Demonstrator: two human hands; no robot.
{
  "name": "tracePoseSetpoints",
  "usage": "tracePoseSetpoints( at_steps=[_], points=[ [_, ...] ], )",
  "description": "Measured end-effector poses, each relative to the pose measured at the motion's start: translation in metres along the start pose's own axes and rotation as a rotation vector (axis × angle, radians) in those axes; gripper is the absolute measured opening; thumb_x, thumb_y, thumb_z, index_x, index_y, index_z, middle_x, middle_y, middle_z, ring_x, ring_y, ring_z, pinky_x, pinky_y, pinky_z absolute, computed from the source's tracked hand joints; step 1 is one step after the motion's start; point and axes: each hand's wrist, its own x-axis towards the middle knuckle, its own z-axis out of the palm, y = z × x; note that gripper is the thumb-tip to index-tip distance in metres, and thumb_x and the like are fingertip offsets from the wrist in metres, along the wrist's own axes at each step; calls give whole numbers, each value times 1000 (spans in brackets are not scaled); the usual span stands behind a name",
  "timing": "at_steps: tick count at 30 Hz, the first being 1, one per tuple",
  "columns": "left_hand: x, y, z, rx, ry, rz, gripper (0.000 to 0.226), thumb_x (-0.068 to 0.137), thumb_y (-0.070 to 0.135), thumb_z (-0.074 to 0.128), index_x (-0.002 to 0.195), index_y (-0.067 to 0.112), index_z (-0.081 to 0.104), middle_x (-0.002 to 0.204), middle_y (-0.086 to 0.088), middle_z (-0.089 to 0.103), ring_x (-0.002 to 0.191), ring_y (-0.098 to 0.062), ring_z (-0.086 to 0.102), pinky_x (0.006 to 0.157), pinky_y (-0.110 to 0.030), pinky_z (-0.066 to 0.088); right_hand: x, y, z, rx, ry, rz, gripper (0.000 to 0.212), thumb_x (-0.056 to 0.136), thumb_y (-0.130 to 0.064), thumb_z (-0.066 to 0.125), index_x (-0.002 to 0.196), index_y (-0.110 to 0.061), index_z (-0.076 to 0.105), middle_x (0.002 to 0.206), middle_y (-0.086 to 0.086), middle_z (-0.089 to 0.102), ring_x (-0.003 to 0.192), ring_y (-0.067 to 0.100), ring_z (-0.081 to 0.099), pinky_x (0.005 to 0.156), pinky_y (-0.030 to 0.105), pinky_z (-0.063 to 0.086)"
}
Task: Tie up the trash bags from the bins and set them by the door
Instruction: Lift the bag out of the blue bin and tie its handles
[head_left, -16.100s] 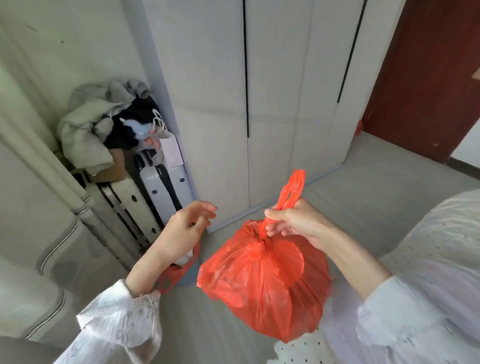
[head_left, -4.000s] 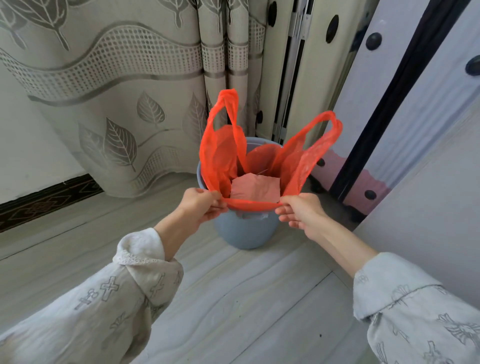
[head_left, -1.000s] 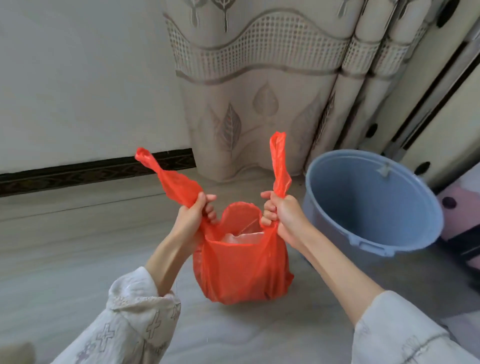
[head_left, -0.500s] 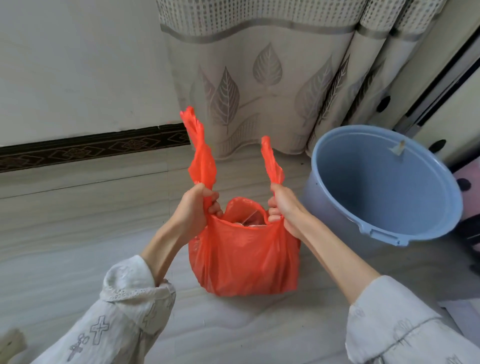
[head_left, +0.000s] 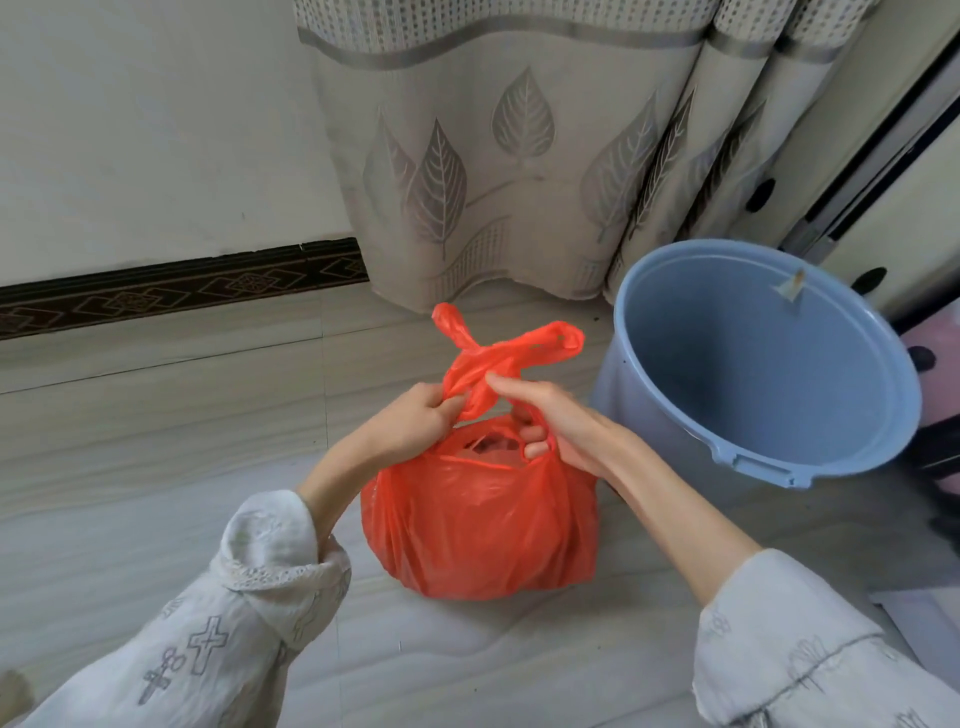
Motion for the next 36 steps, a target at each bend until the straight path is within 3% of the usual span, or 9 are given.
tracePoseSetpoints(
  at_steps=[5,8,12,15,19,22,25,32,36],
  points=[
    [-1,8,9,377,28,40,34,97,25,37,85,0,57,100,-24,64,96,-35,58,66,-30,28,6,2,2,96,41,-91,43,81,-57,52,68,-17,57,45,-3,40,33,4,33,33,14,17],
    [0,6,10,216,-17,41,34,95,29,42,65,14,48,66,-6,57,64,-16,56,54,-25,31,14,2,1,346,156,-108,43,94,-44,42,71,-11,58,43,0,42,25,5,30,31,9,19],
    [-1,-3,-1,-397,-213,-125,37,91,21,50,54,19,48,45,10,32,37,-2,27,39,-15,22,6,1,-2,456,29,-59,47,94,-46,38,61,-15,51,34,-7,30,24,2,21,32,8,18],
    [1,-10,-9,-734,-209,-239,31,73,14,52,42,20,50,41,7,33,37,-6,30,41,-17,25,-6,-2,-1,174,-30,-56,51,94,-46,38,52,-18,34,33,-9,27,25,3,22,34,13,17],
    [4,-16,-14,-843,-237,-329,13,69,23,55,63,12,52,44,3,43,41,-13,40,46,-21,34,-8,-7,-3,-359,42,-189,36,92,-28,53,63,-8,57,44,-2,49,27,2,36,34,13,28],
    [6,-22,-17,-868,-258,-335,22,70,19,47,49,15,50,42,3,39,38,-12,38,42,-18,33,-2,-4,-5,-454,159,-336,14,83,-9,62,76,3,65,49,-3,50,31,1,41,43,14,33],
    [7,-19,-18,-872,-294,-288,10,74,17,46,66,12,50,51,0,49,42,-13,45,42,-19,39,5,3,0,-671,407,-457,28,78,-6,62,58,-25,55,42,-13,49,41,-4,48,49,8,35],
    [10,-10,-18,-774,-267,-249,47,92,40,36,101,4,64,89,-14,71,76,-19,69,71,-27,56,16,-3,21,277,384,-451,32,79,14,56,65,-15,59,68,4,59,61,7,59,59,14,53],
    [11,-12,-14,-708,-124,-288,51,93,50,29,86,11,62,82,-5,62,73,-13,57,70,-25,43,10,-7,14,422,278,-432,29,80,14,54,70,-13,59,72,2,60,70,12,57,62,15,51]
  ],
)
